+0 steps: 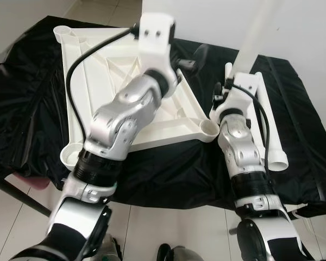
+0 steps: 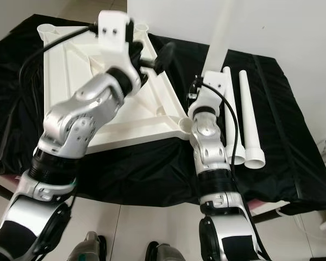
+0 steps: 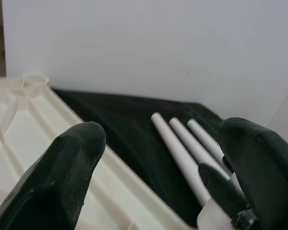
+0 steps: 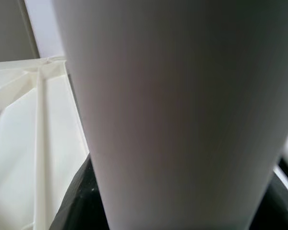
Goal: Building children table
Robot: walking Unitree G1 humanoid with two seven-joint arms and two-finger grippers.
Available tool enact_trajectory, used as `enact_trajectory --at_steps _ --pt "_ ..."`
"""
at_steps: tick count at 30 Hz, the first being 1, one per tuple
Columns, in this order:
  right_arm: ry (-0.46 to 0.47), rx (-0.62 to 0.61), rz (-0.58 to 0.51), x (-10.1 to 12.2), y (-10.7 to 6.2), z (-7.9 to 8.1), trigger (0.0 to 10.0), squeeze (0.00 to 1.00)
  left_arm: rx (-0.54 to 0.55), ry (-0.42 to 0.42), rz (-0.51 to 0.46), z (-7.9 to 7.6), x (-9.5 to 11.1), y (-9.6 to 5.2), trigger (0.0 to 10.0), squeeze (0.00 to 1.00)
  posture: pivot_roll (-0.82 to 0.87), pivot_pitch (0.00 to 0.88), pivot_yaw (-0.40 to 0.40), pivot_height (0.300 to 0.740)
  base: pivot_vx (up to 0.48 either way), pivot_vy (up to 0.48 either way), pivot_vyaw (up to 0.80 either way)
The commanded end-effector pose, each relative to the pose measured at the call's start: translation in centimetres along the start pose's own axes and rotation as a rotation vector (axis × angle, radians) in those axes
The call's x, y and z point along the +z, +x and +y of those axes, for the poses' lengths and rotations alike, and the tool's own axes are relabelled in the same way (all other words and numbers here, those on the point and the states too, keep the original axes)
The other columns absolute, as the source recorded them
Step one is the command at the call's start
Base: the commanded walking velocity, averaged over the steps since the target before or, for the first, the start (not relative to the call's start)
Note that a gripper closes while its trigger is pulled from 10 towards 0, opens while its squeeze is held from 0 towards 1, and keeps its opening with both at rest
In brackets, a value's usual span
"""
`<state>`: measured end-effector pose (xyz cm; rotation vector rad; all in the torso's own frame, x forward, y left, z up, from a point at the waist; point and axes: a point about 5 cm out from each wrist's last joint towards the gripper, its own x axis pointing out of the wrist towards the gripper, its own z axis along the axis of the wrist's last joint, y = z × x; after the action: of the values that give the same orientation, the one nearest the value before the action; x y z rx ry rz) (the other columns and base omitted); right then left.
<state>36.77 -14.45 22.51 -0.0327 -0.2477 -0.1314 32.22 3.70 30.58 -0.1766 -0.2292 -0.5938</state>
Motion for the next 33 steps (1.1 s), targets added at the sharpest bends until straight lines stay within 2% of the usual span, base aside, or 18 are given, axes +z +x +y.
enact_trajectory --at_steps 1,2,3,5,11,14,22,33 --pt "0.015 0.01 -0.037 0.5 -0.1 -0.3 10.0 0.0 -0.209 0.024 0.02 -1.5 -0.4 -0.2 10.0 0.0 0.12 0.121 -0.093 0.74 0.0 0.0 0.0" --pt "0.015 0.01 -0.037 0.5 -0.1 -0.3 10.0 0.0 -0.209 0.024 0.02 -1.5 -0.4 -0.2 10.0 0.0 0.12 0.121 -0.093 0.74 0.0 0.0 0.0" --pt "0.026 0.046 -0.058 0.5 -0.5 -0.4 10.0 0.0 -0.208 0.05 0.079 -0.9 -2.2 -1.1 10.0 0.0 0.11 0.125 -0.088 0.74 0.0 0.0 0.0" --pt "0.035 0.076 -0.077 0.5 -0.9 -0.3 10.0 0.0 -0.211 0.078 0.117 -0.5 -3.5 -2.0 10.0 0.0 0.11 0.13 -0.086 0.74 0.0 0.0 0.0" --pt "0.047 0.123 -0.091 0.4 -1.3 -0.3 10.0 0.0 -0.246 0.138 0.172 -0.4 -5.3 -3.3 10.0 0.0 0.11 0.138 -0.081 0.74 0.0 0.0 0.0" --pt "0.052 0.142 -0.084 0.0 -1.6 -0.5 10.0 0.0 -0.307 0.176 0.233 -0.7 -6.9 -4.7 10.0 0.0 0.11 0.148 -0.079 0.74 0.0 0.0 0.0" --pt "0.037 0.16 -0.048 -1.2 -2.0 -1.1 10.0 0.0 -0.413 0.181 0.281 -1.8 -7.9 -6.4 10.0 0.0 0.12 0.156 -0.085 0.74 0.0 0.0 0.0" --pt "0.025 0.201 -0.014 -2.7 -2.5 -1.4 10.0 0.0 -0.471 0.191 0.31 -2.6 -8.3 -7.1 10.0 0.0 0.12 0.158 -0.087 0.74 0.0 0.0 0.0"
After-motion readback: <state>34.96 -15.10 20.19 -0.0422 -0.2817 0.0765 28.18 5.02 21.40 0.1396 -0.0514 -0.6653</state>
